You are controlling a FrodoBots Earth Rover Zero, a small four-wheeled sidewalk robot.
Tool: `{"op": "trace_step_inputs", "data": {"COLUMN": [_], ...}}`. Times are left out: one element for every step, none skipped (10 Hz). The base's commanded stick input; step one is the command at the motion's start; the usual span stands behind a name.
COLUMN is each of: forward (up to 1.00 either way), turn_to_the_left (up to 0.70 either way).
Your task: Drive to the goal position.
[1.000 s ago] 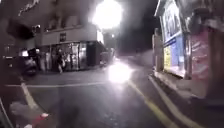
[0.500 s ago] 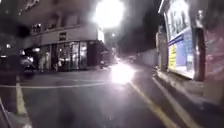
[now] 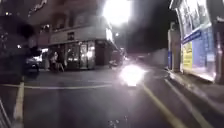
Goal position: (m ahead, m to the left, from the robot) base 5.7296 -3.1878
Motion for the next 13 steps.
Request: {"op": "trace_step_inputs", "data": {"forward": [0.45, 0.45, 0.45, 0.45, 0.45, 0.45, 0.45, 0.45, 0.45, 0.45, 0.45, 0.45, 0.45], "turn_to_the_left": [0.27, 0.27, 0.15, 0.01, 0.00, 0.00, 0.00, 0.00, 0.00, 0.00, 0.00, 0.00, 0.00]}}
